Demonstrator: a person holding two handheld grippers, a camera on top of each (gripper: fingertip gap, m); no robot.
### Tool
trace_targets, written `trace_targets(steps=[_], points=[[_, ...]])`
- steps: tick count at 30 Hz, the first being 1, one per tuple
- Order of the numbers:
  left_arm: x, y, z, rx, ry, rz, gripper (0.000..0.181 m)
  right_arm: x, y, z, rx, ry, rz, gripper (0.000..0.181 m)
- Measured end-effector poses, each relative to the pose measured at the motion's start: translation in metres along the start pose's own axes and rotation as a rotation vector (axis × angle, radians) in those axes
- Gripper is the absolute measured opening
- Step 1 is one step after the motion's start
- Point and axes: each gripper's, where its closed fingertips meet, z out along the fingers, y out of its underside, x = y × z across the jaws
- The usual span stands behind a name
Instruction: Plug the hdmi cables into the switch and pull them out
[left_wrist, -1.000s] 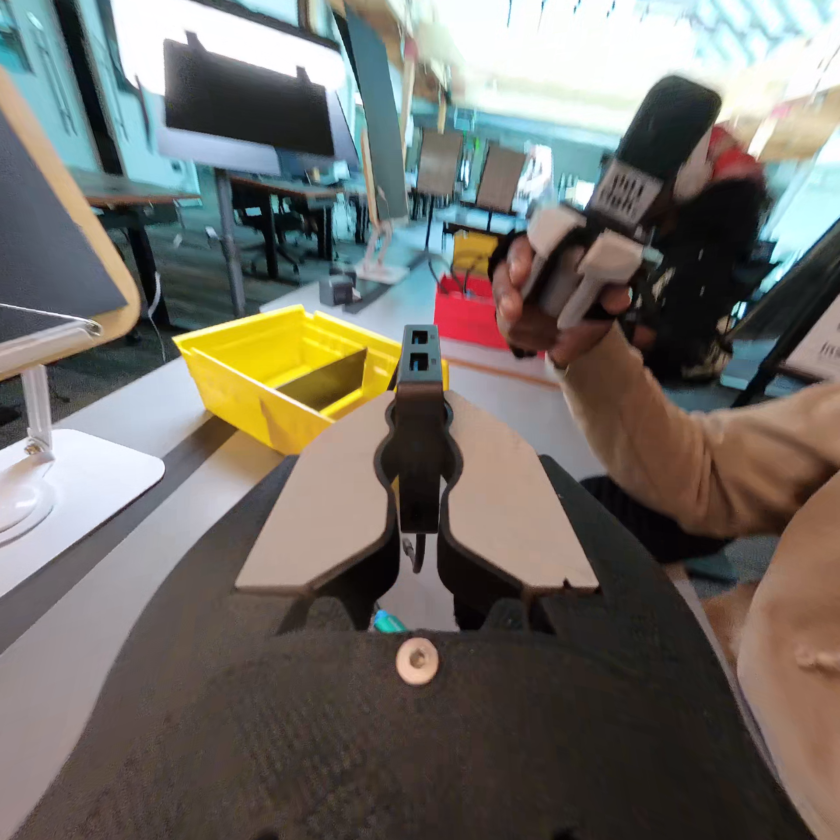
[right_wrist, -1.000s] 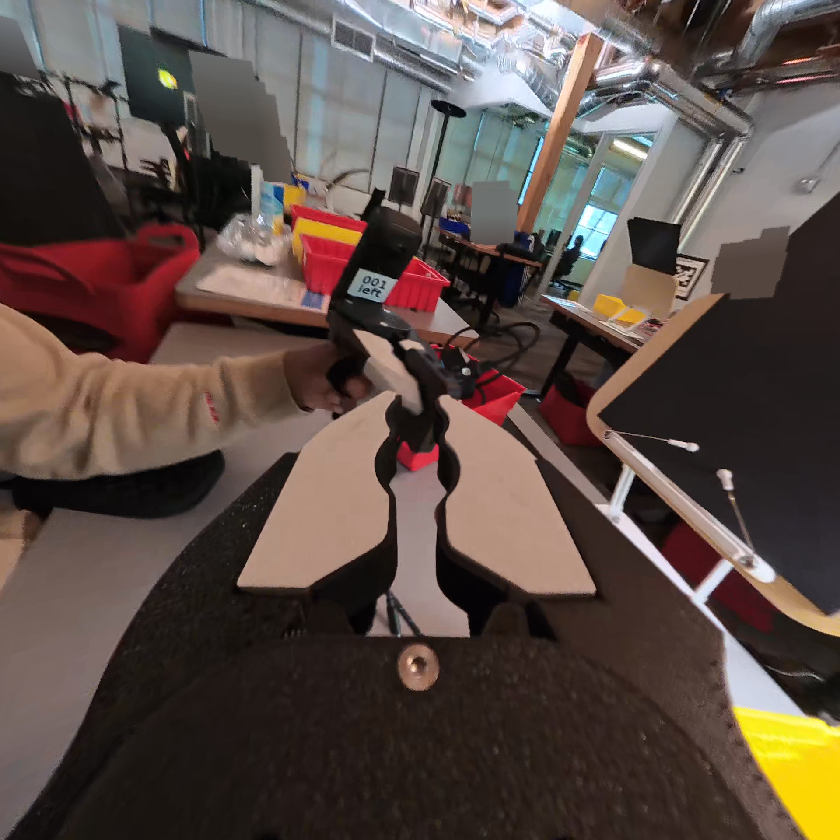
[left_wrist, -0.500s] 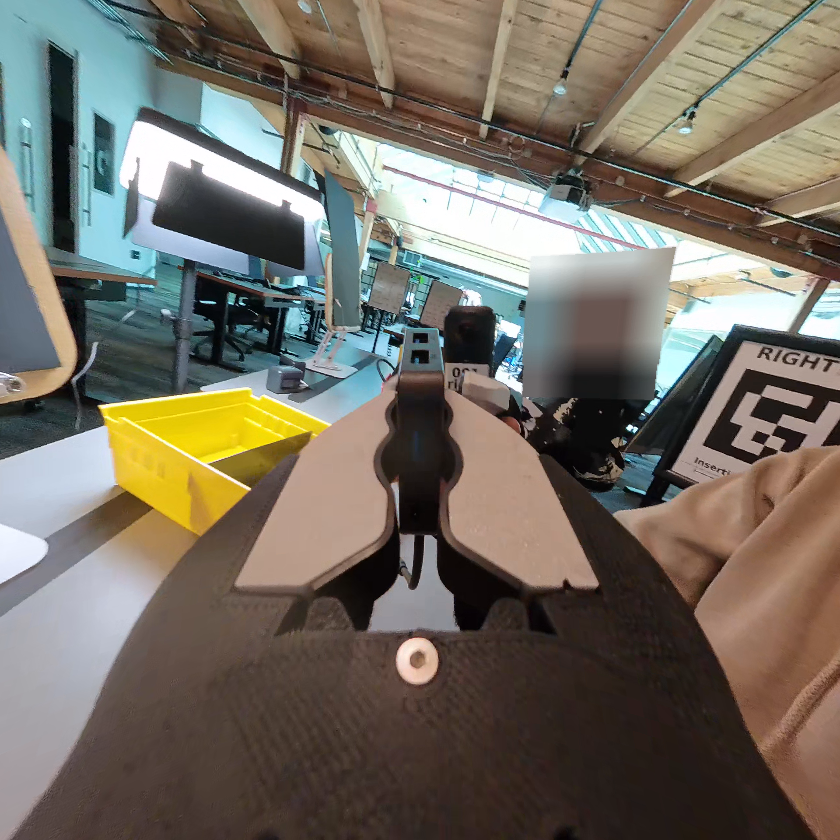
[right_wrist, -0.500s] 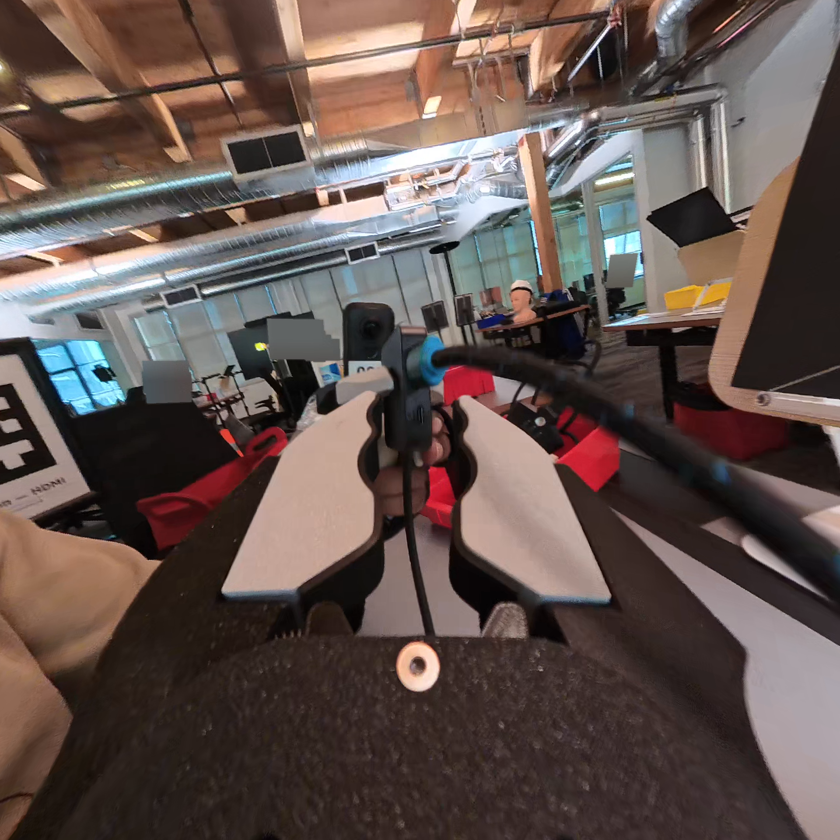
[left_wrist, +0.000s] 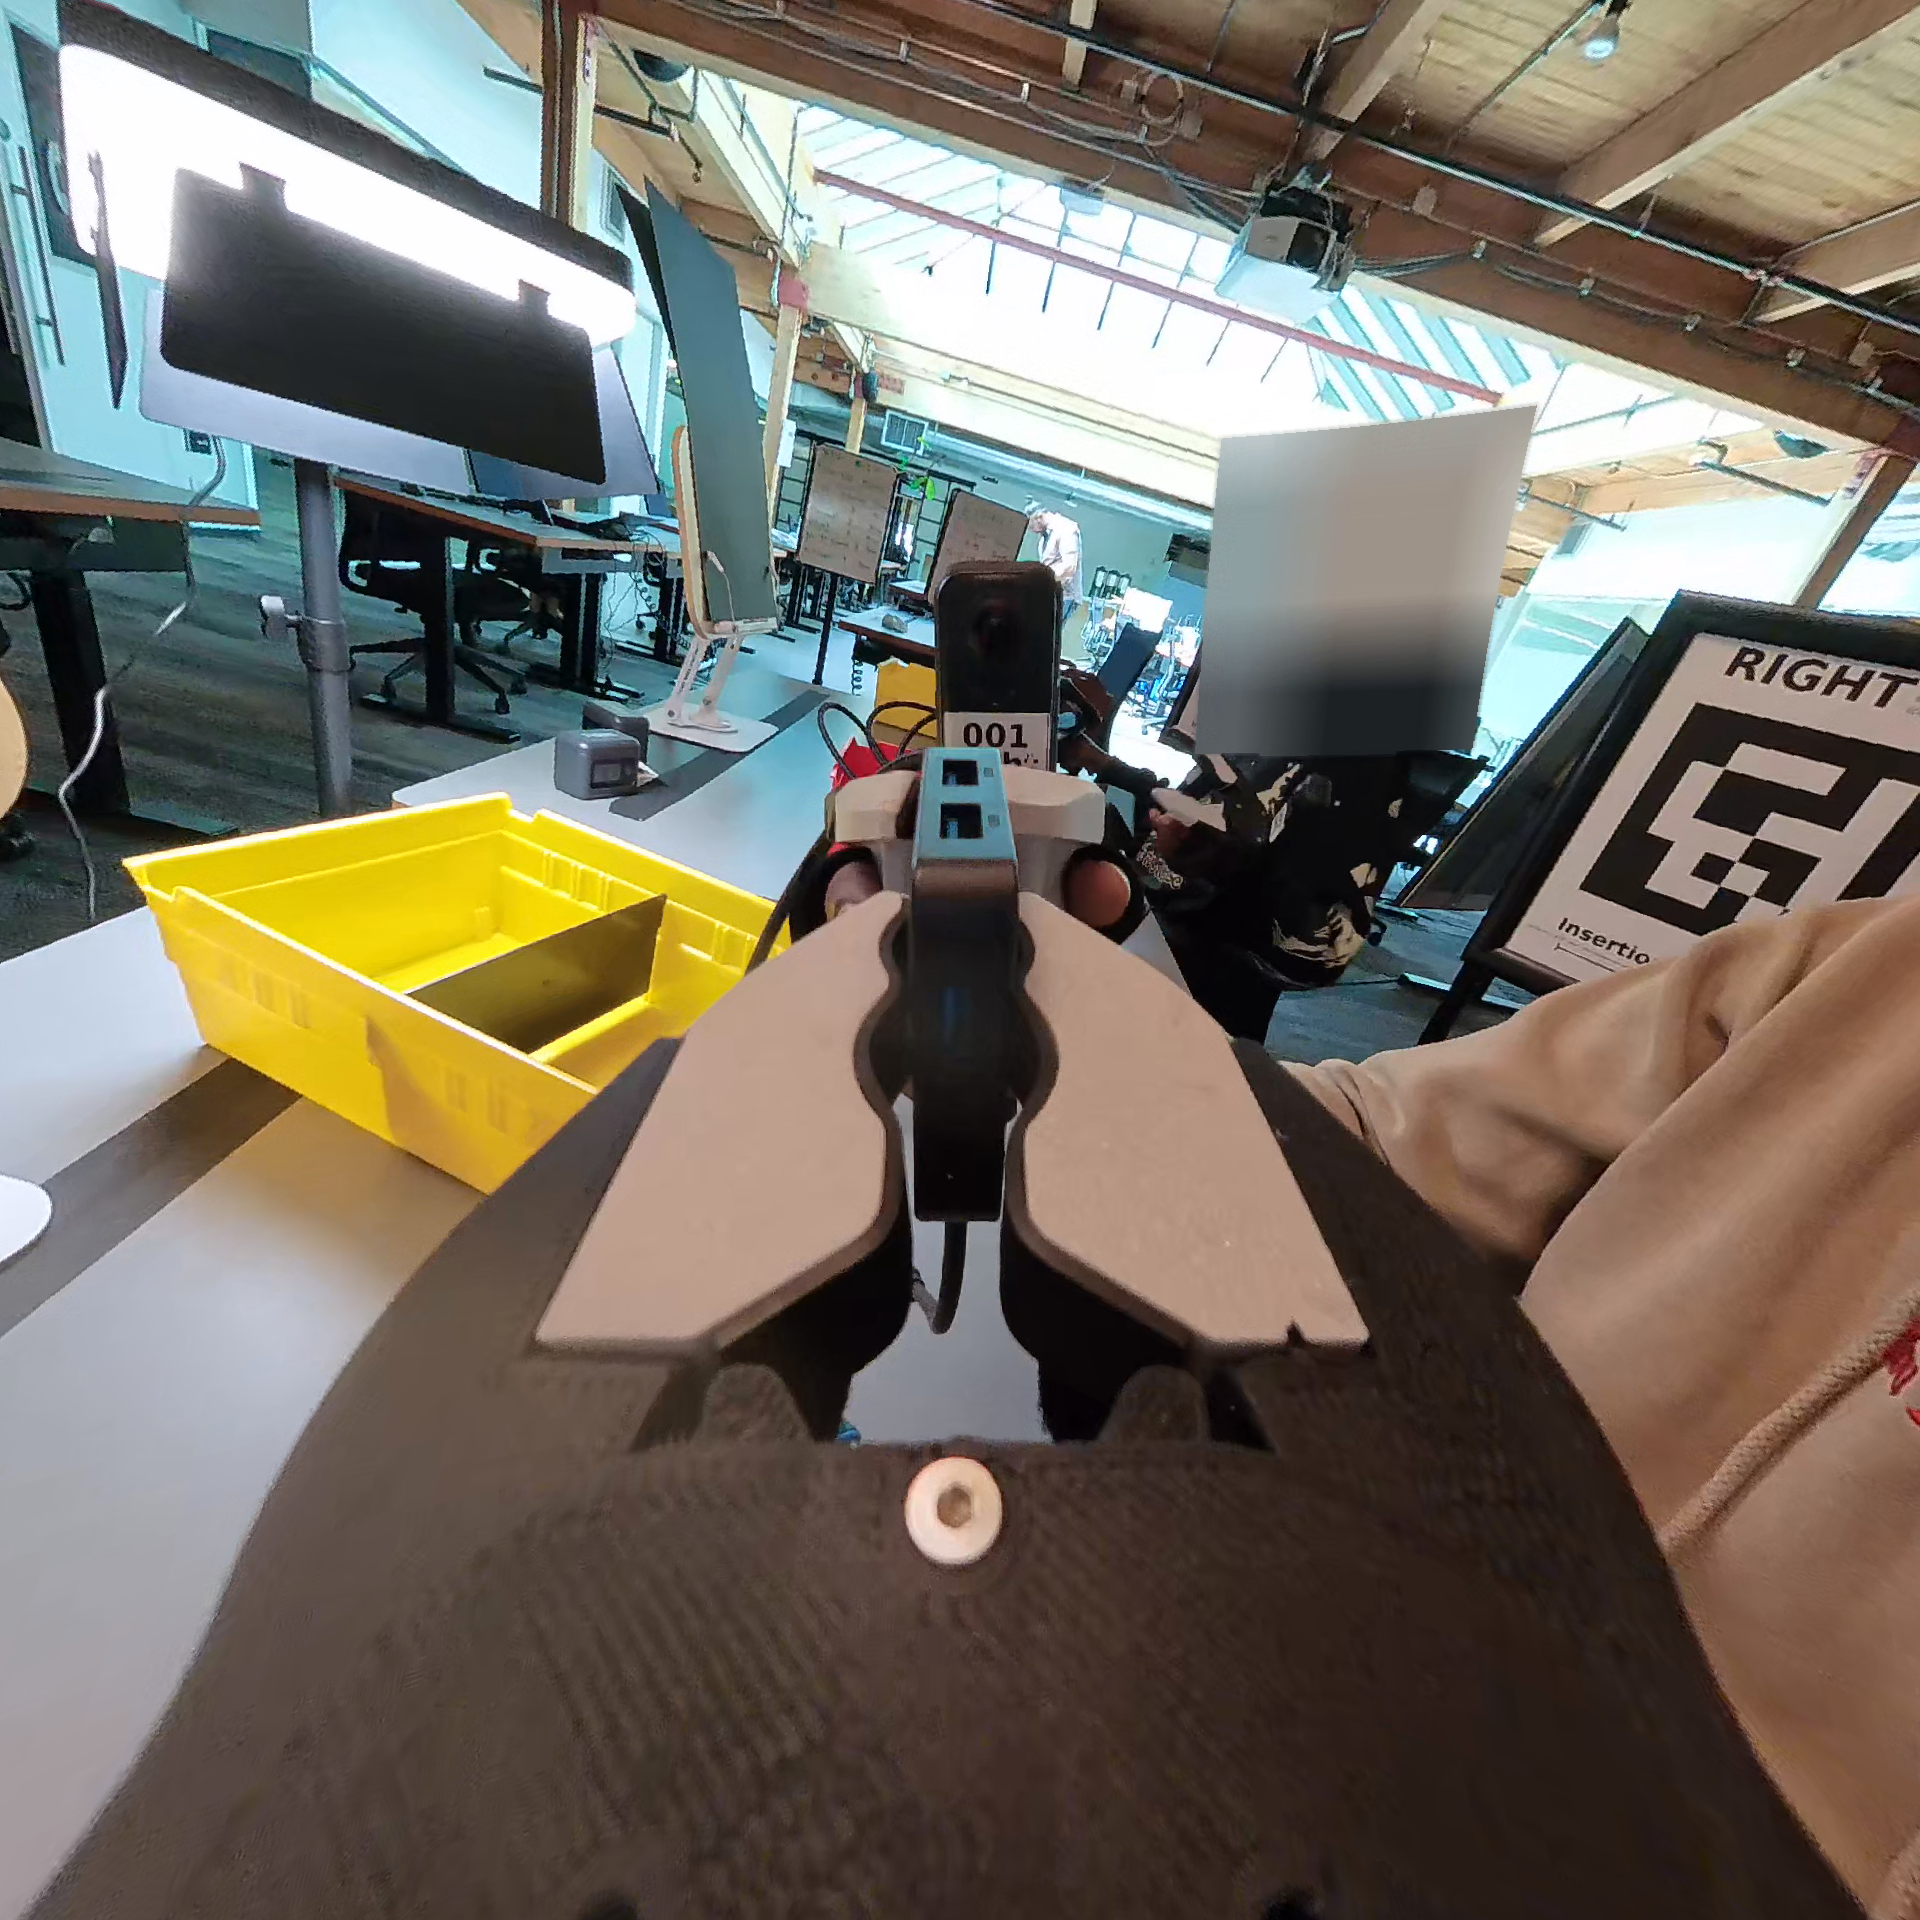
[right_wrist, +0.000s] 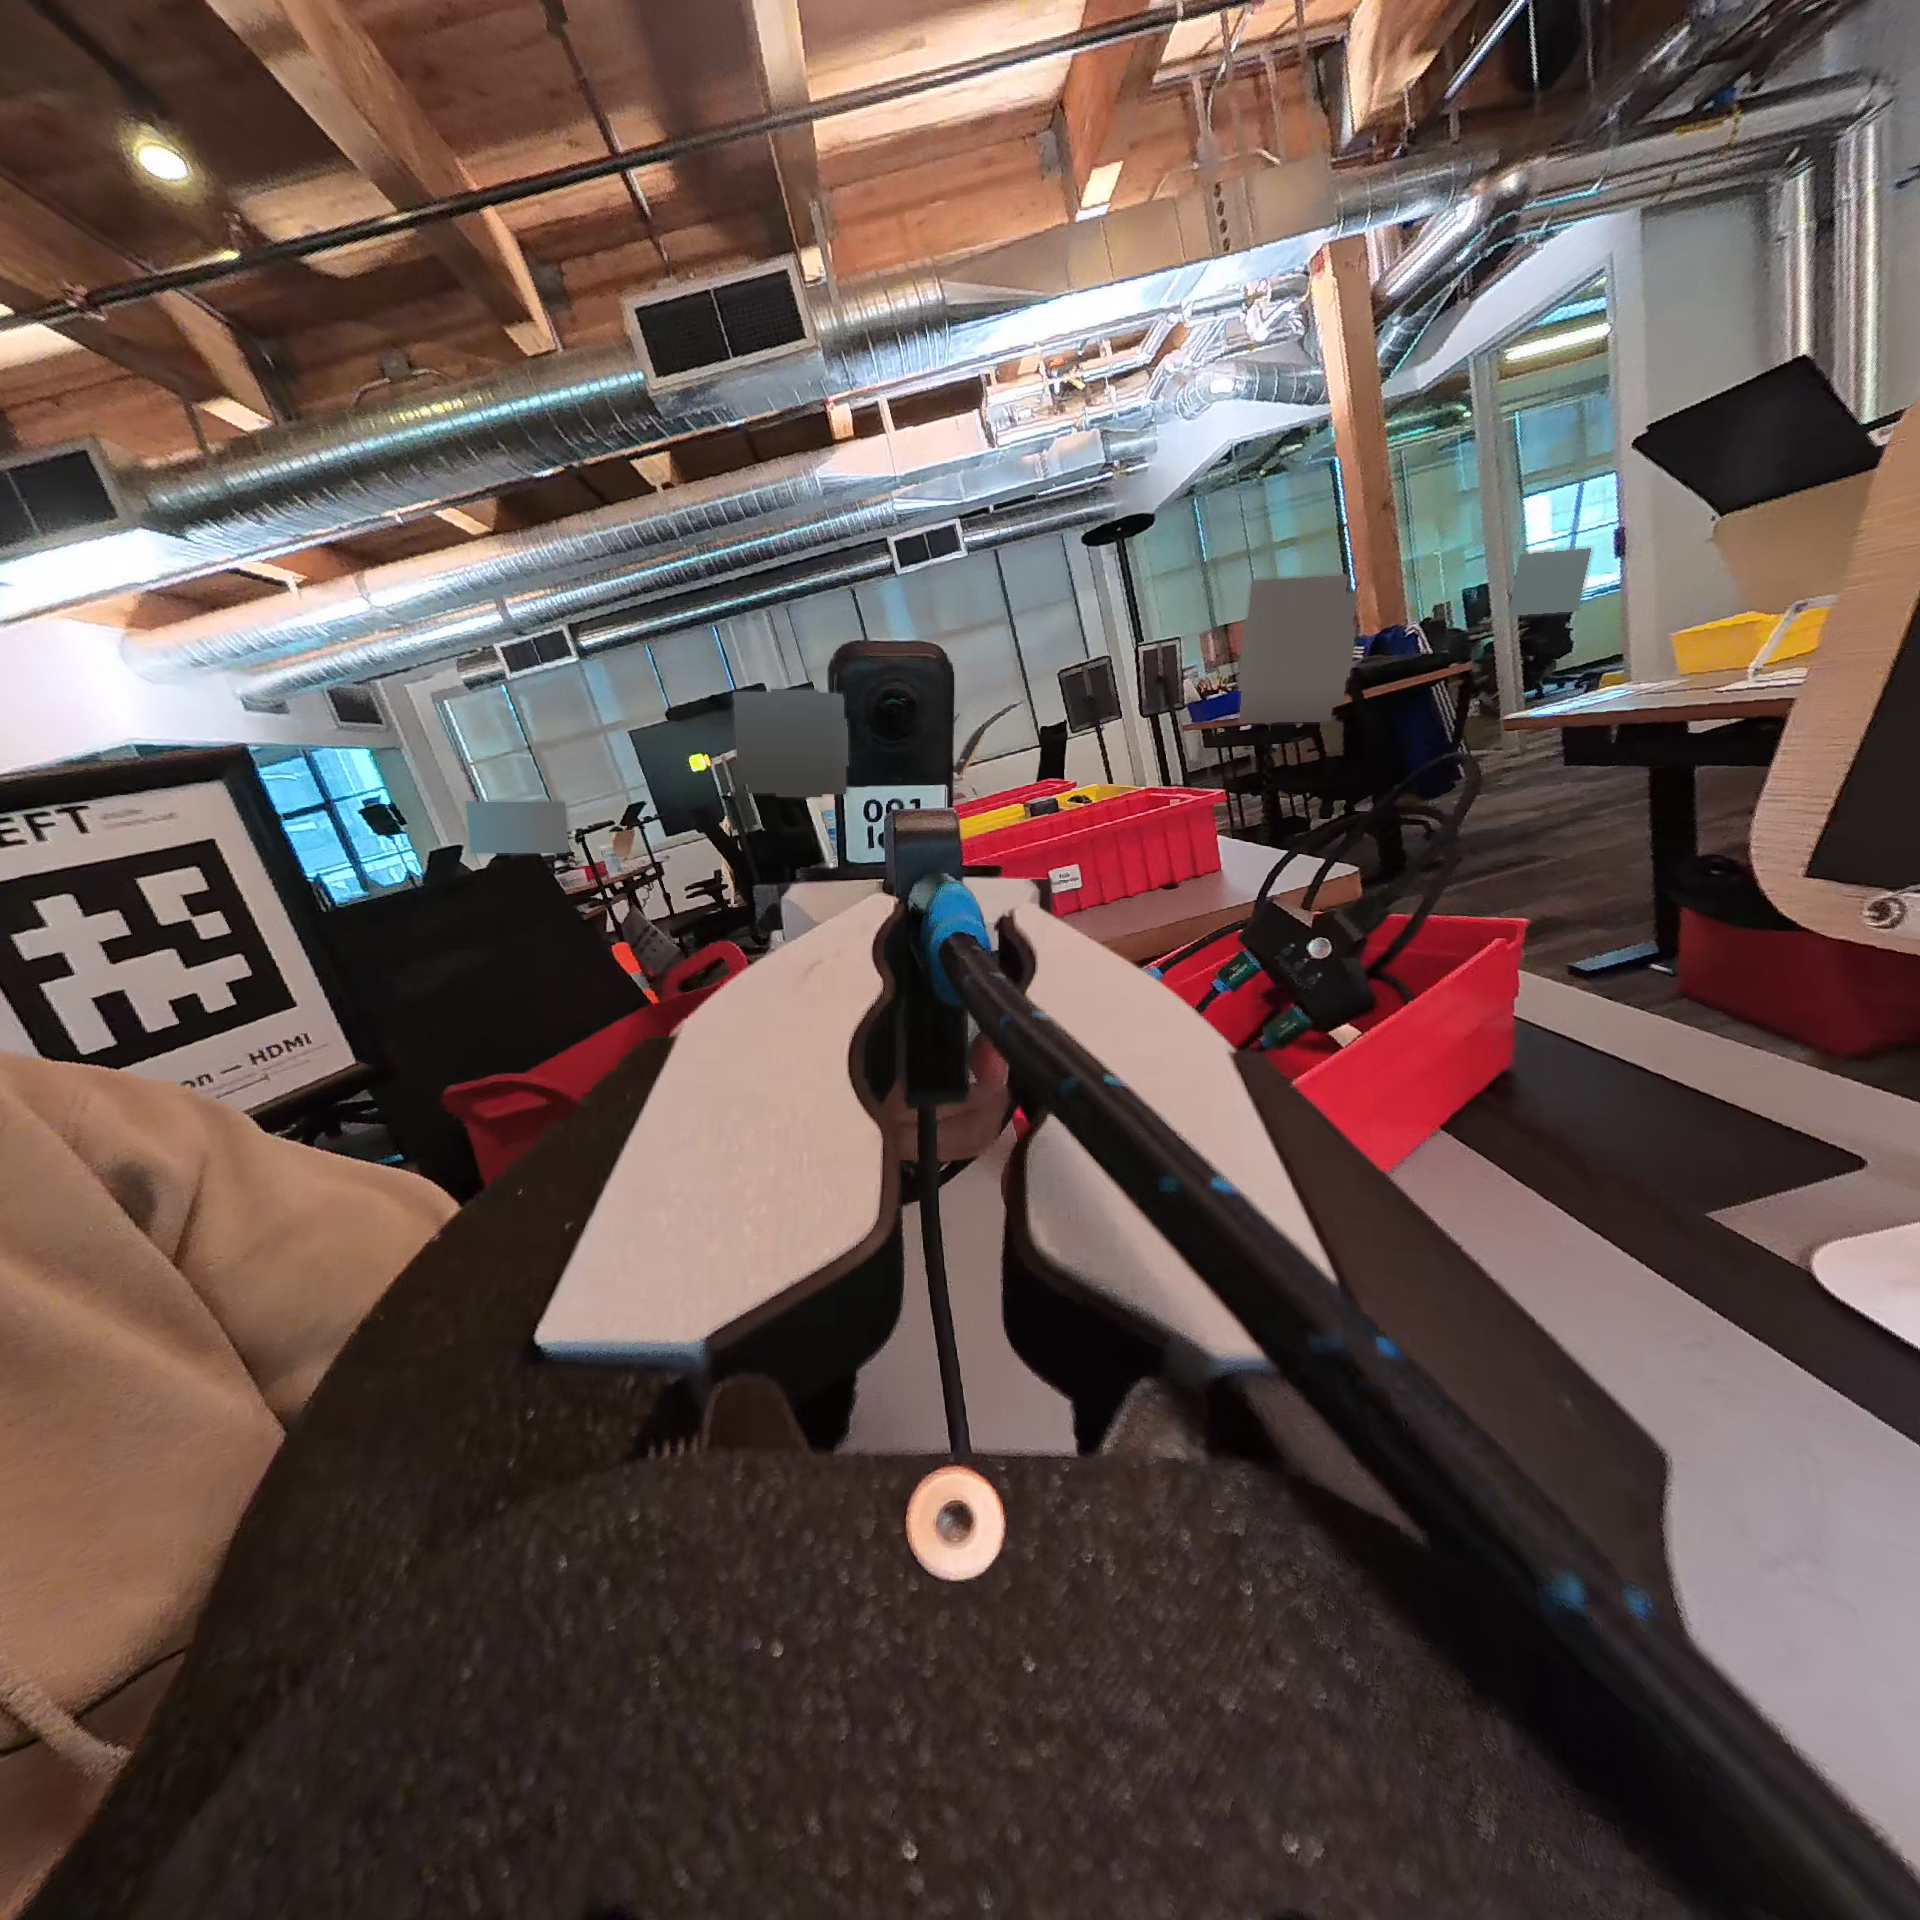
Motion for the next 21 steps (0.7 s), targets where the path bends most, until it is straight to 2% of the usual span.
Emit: trace_targets(steps=[9,21], points=[[-0.002,0.004,0.0,-0.01,0.014,-0.049,0.014,0.001,0.002,-0.002,0.009,-0.021,0.012,0.012],[0.004,0.01,0.0,-0.085,0.021,0.002,0.014,-0.008,0.011,0.001,-0.035,-0.064,-0.055,0.014]])
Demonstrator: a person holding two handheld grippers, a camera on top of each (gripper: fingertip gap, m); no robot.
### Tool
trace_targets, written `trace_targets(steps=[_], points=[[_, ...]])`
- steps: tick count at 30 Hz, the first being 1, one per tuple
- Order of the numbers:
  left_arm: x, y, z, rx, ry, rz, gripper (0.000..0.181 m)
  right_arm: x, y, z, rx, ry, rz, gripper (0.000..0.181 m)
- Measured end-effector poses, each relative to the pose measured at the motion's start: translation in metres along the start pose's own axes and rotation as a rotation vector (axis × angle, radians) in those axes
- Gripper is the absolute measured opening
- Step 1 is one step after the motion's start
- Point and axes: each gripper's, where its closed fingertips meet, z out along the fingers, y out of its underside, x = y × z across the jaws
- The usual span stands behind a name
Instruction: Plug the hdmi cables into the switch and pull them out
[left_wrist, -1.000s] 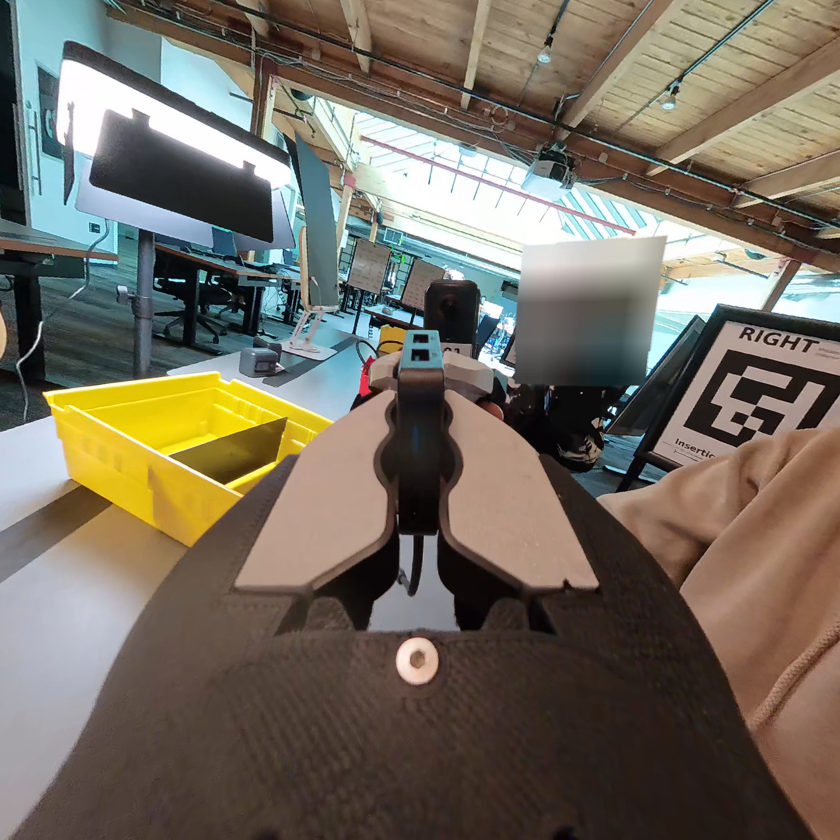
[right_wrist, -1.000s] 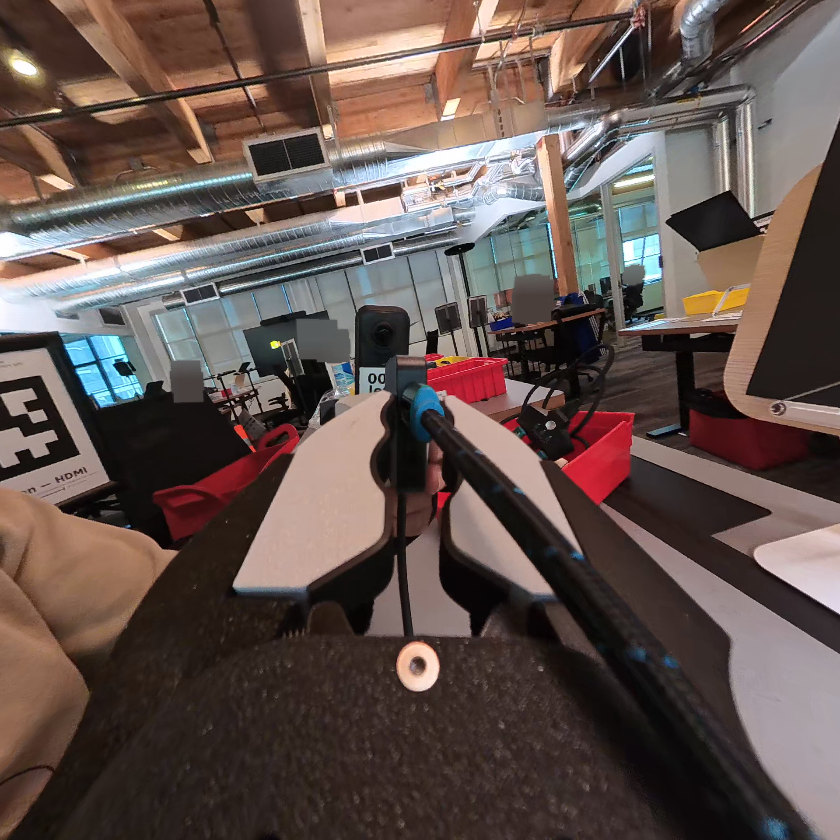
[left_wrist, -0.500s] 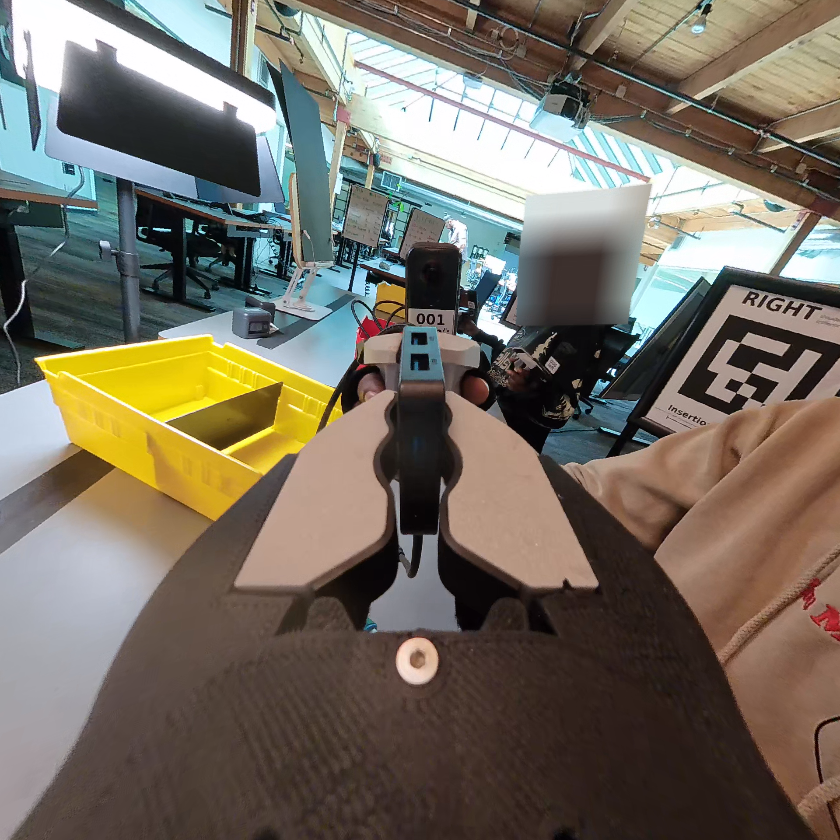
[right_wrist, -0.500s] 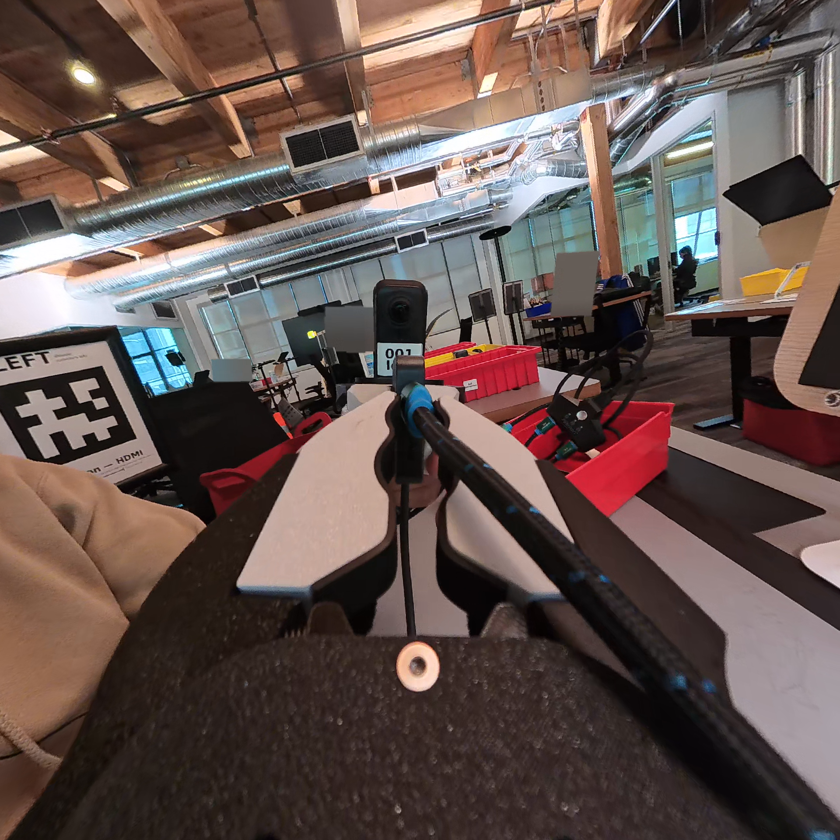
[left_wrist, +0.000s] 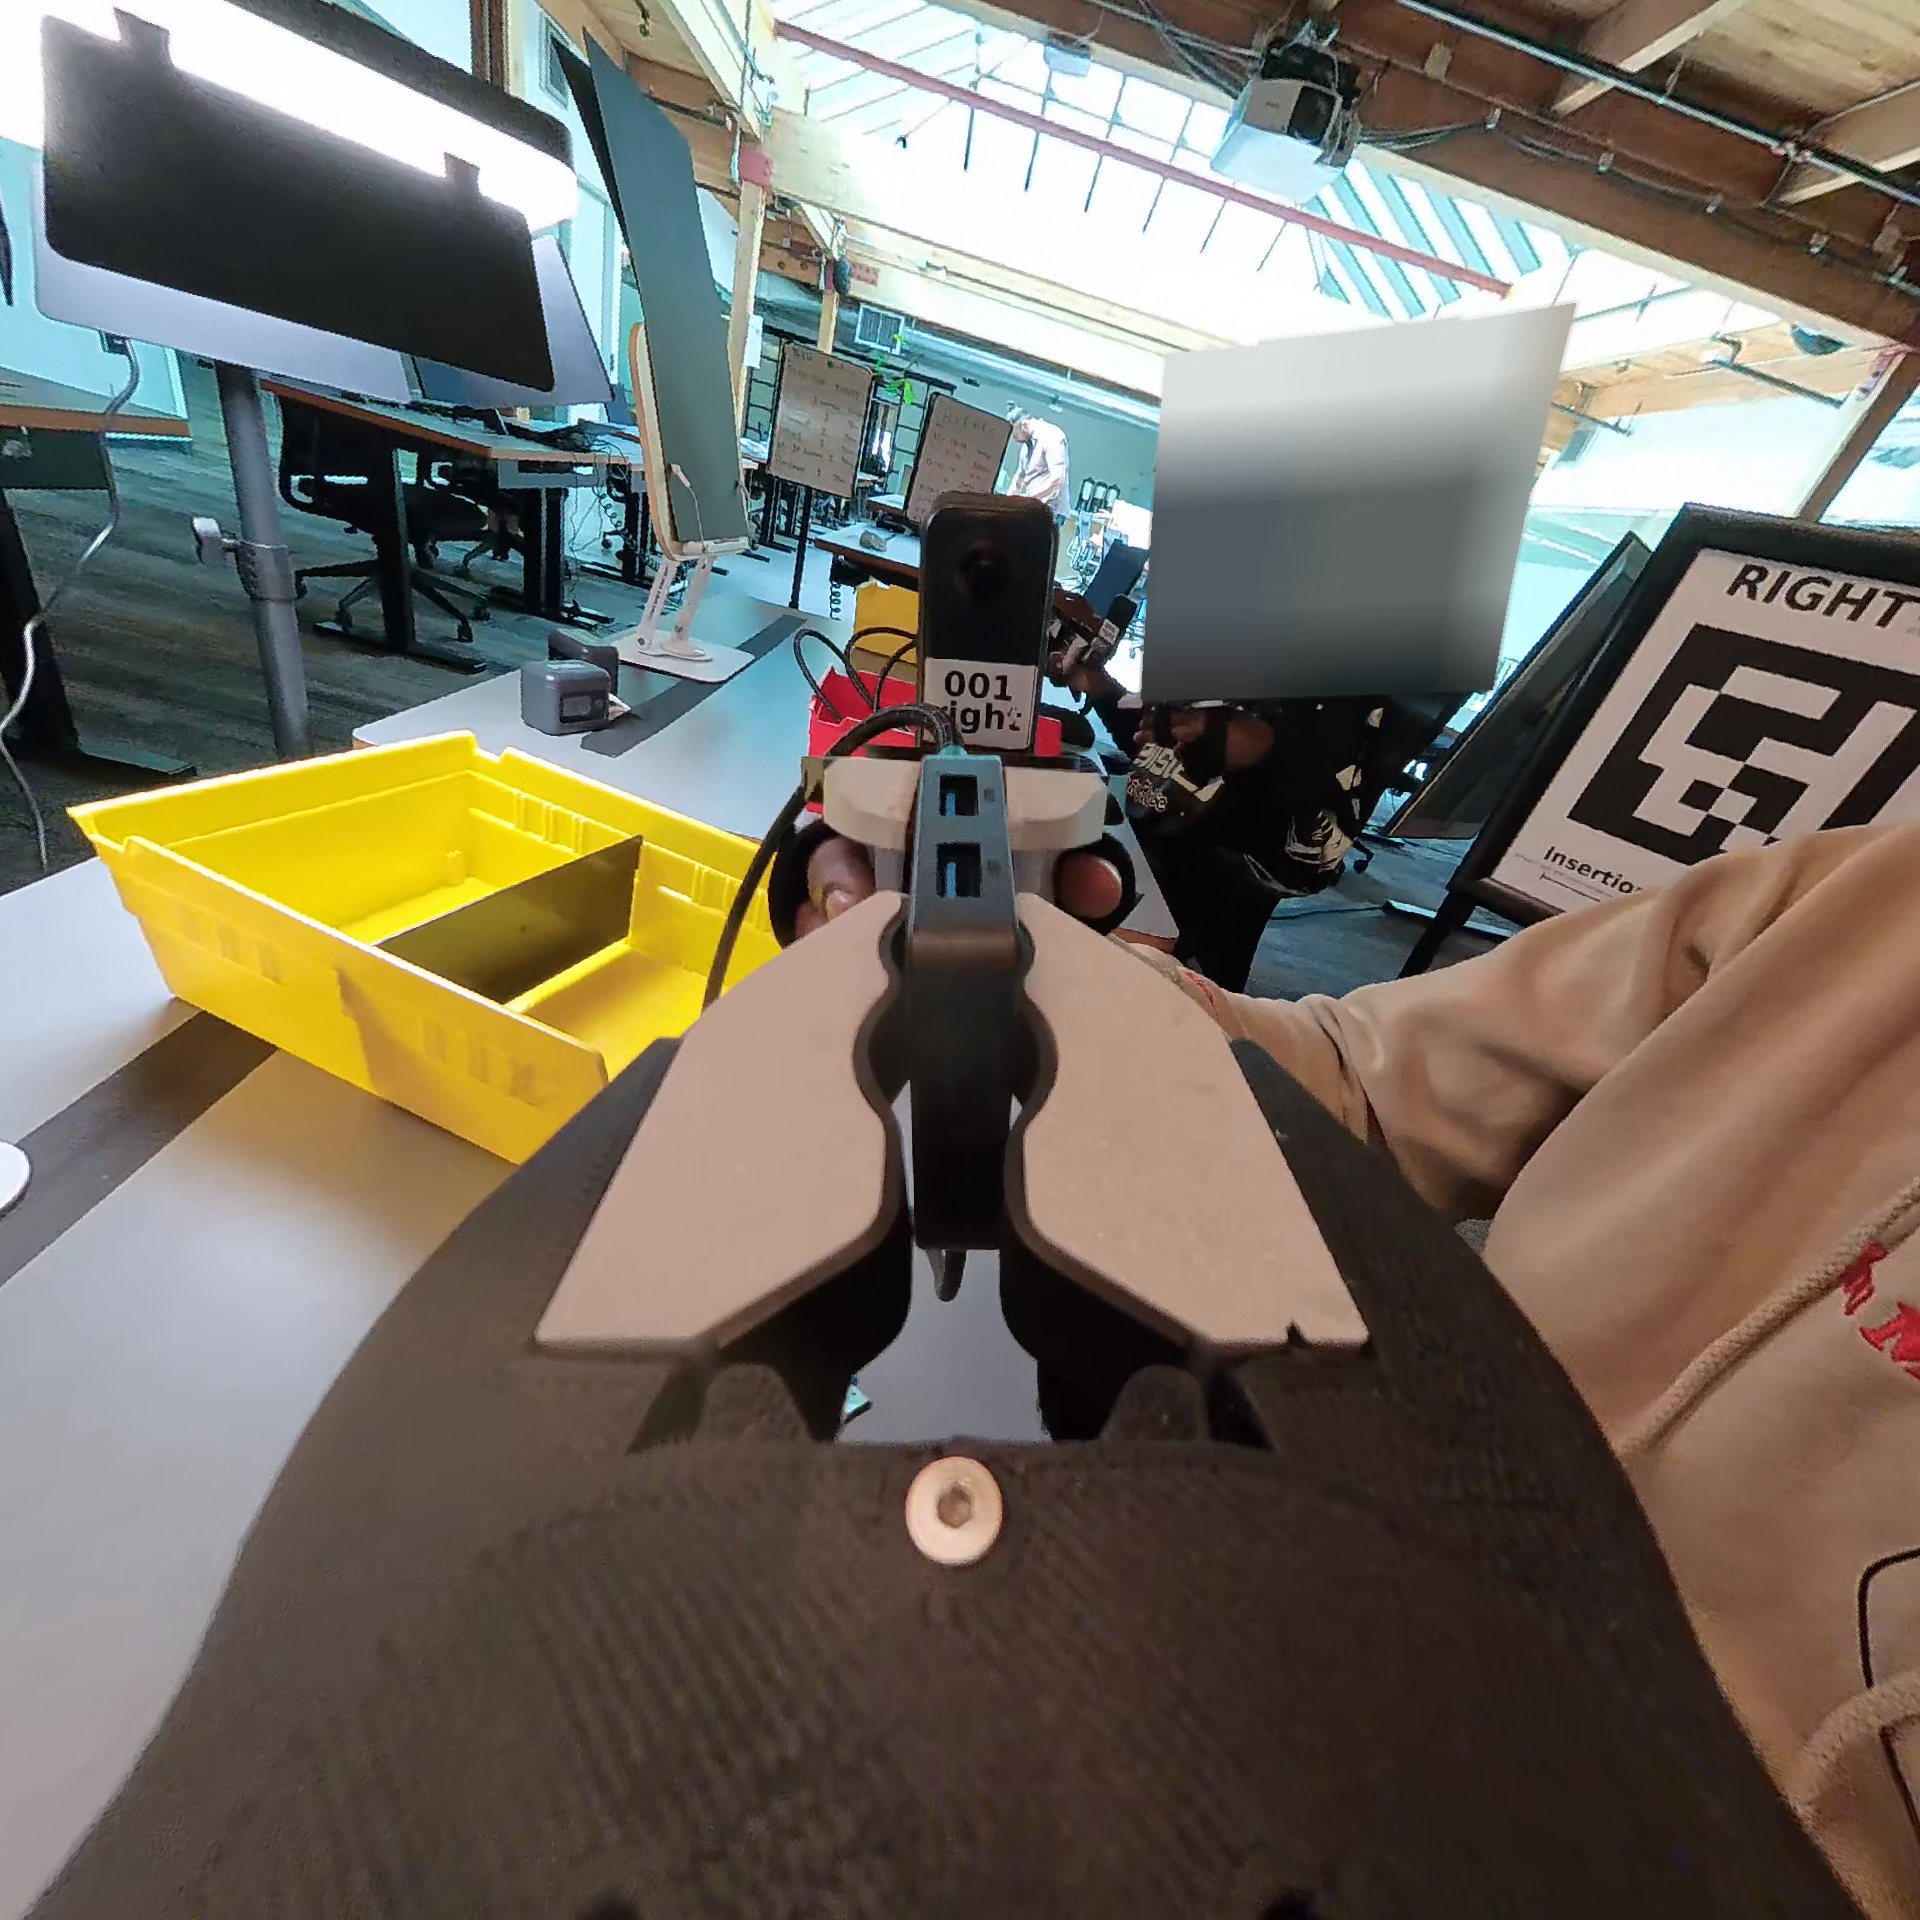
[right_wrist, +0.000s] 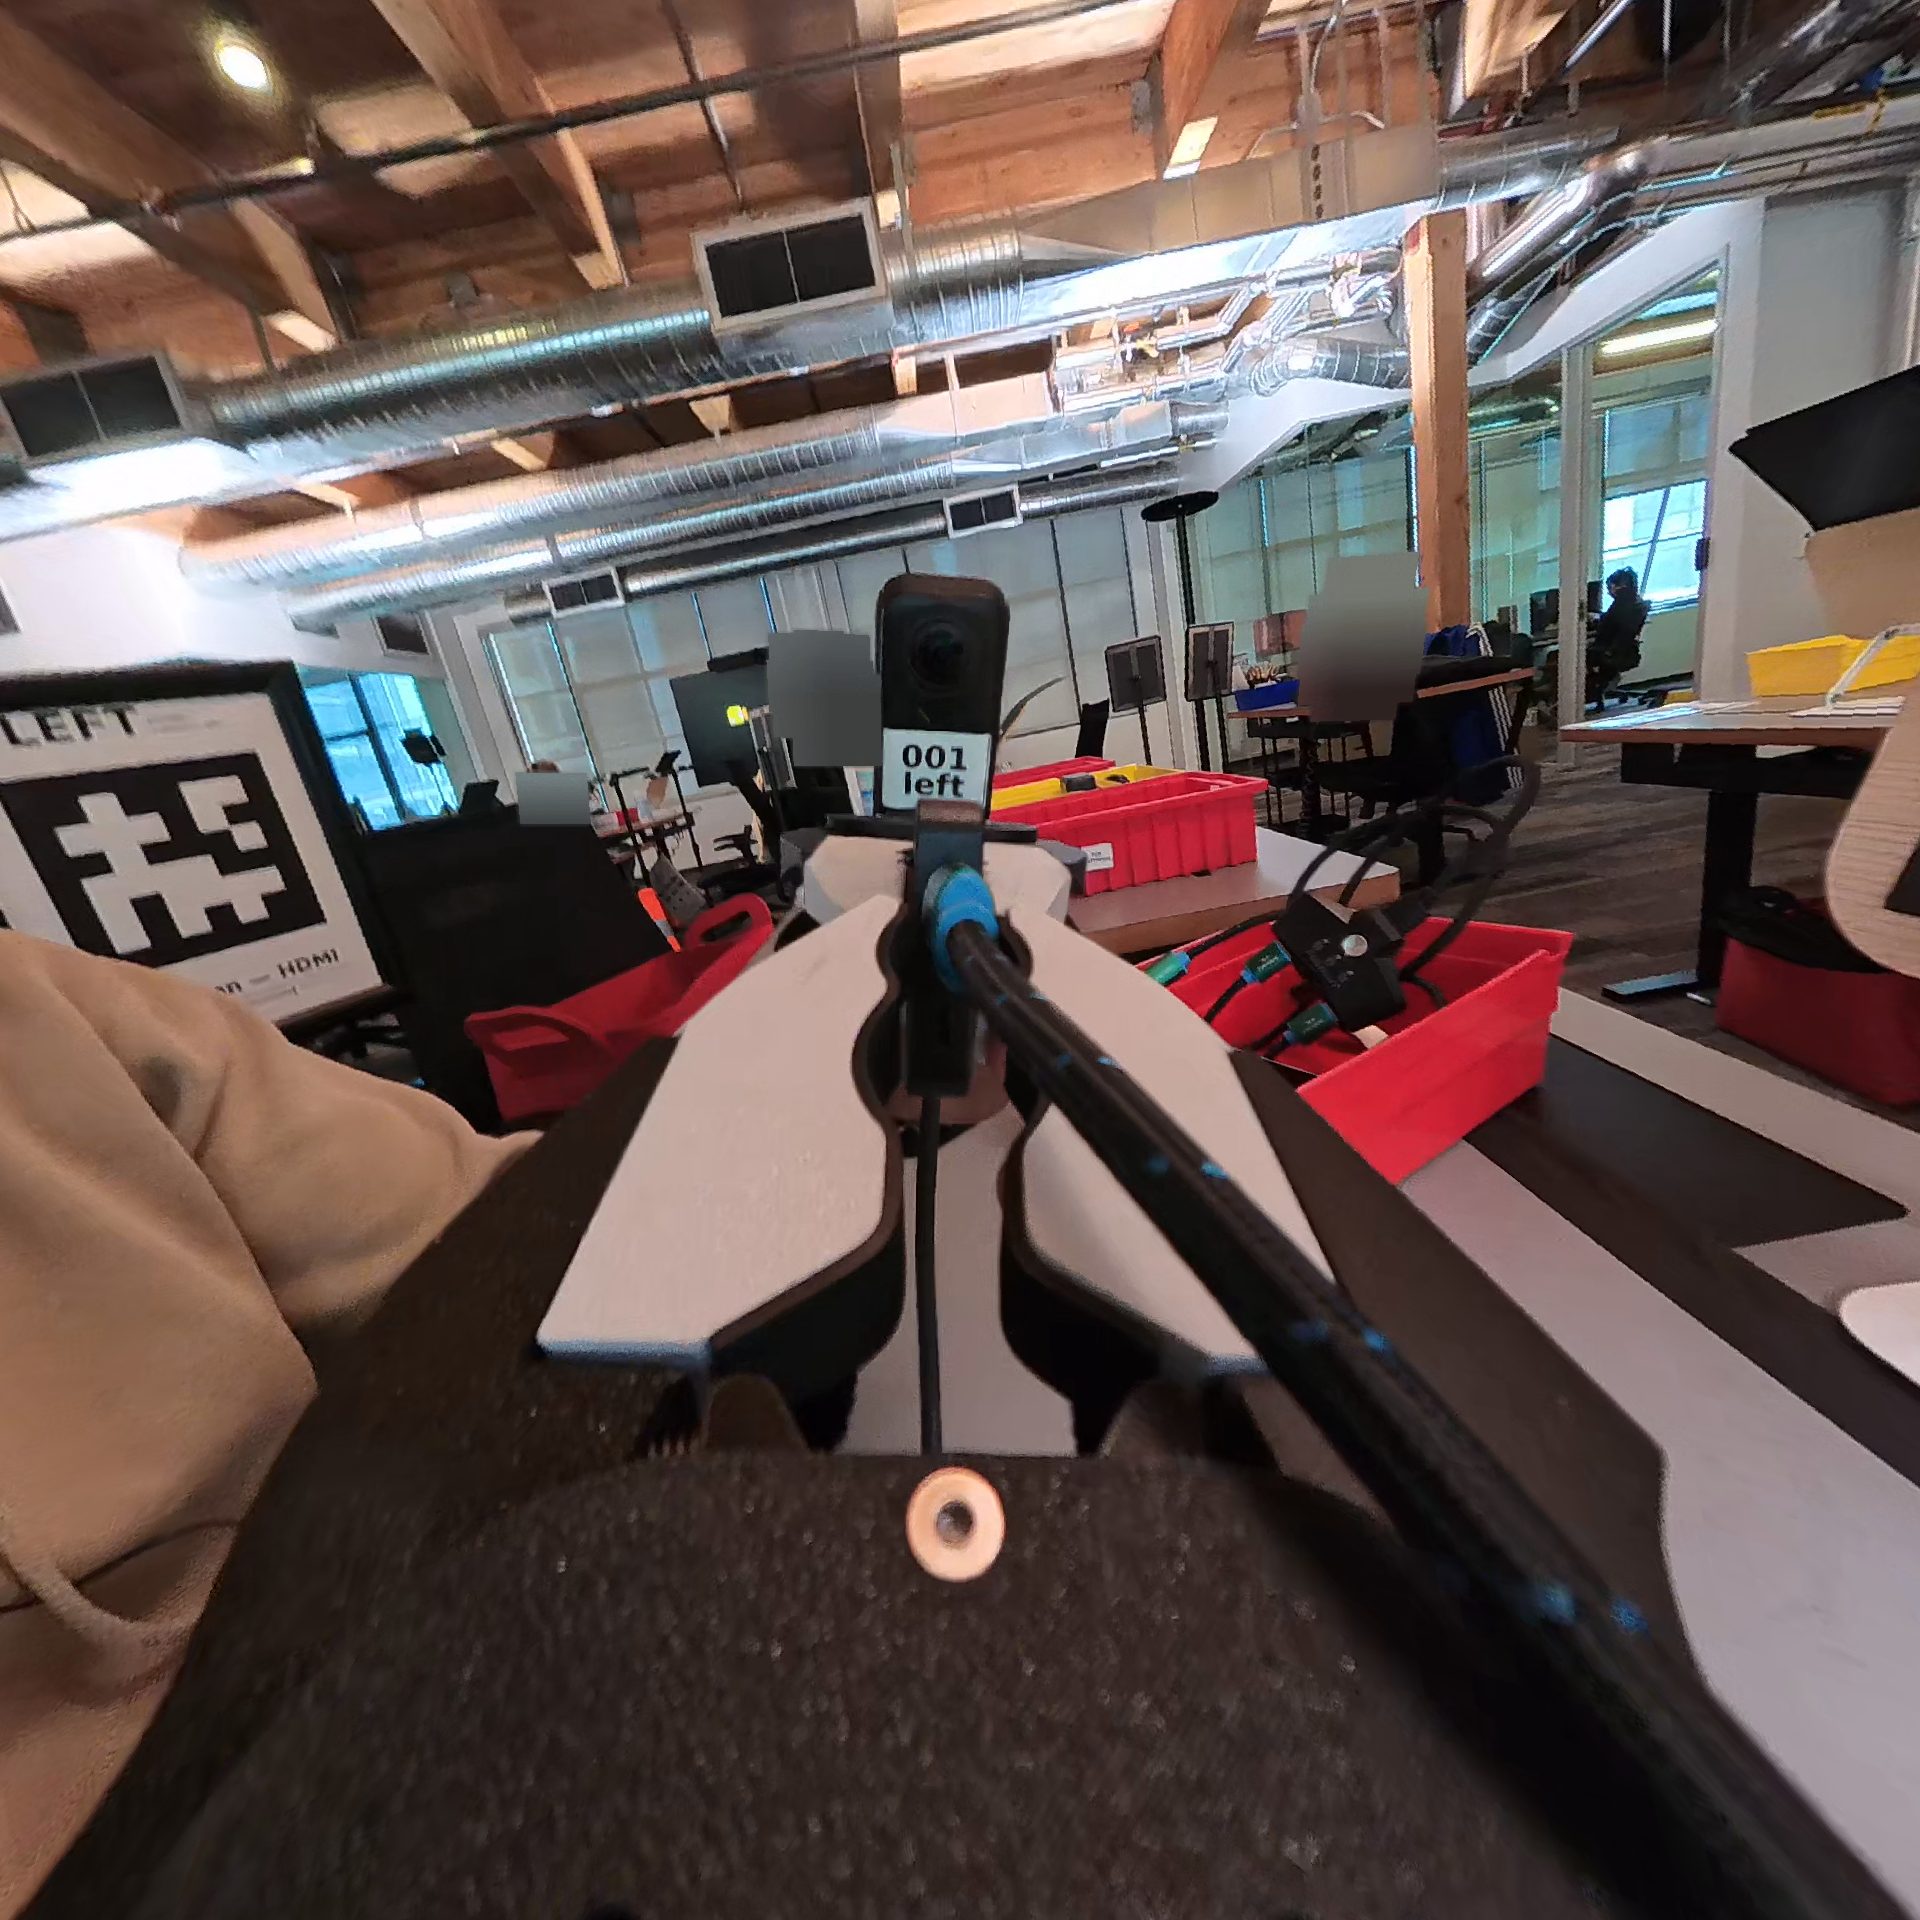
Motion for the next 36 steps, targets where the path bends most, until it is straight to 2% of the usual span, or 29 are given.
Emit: trace_targets(steps=[2,5,11,21,23,24,25,27,30,36], points=[[0.002,0.0,0.0,0.0,0.009,0.001,0.014,-0.003,0.005,0.003,-0.034,-0.004,-0.032,0.017],[0.003,0.0,0.0,-0.005,0.017,0.005,0.014,-0.003,0.005,0.004,-0.026,0.018,-0.068,0.013],[0.002,0.002,0.0,-0.016,0.007,0.01,0.014,-0.001,0.002,0.003,0.002,0.006,-0.027,0.013],[0.001,-0.005,-0.005,0.017,0.011,0.021,0.014,-0.004,-0.001,-0.001,-0.021,-0.012,-0.084,0.011],[-0.005,-0.034,-0.041,0.162,-0.013,0.002,0.014,0.007,-0.041,-0.035,0.15,0.013,-0.039,0.011],[-0.012,-0.04,-0.061,0.167,-0.08,0.047,0.014,0.014,-0.055,-0.056,0.168,0.056,-0.069,0.011],[-0.015,-0.043,-0.077,0.144,-0.146,0.1,0.014,0.021,-0.065,-0.075,0.148,0.134,-0.134,0.011],[-0.012,-0.048,-0.094,0.125,-0.183,0.125,0.014,0.026,-0.074,-0.098,0.062,0.225,-0.175,0.011],[-0.018,-0.048,-0.095,0.13,-0.221,0.105,0.014,0.042,-0.086,-0.118,0.059,0.377,-0.137,0.011],[-0.022,-0.032,-0.067,0.082,-0.19,0.069,0.014,0.071,-0.075,-0.125,0.061,0.405,-0.117,0.011]])
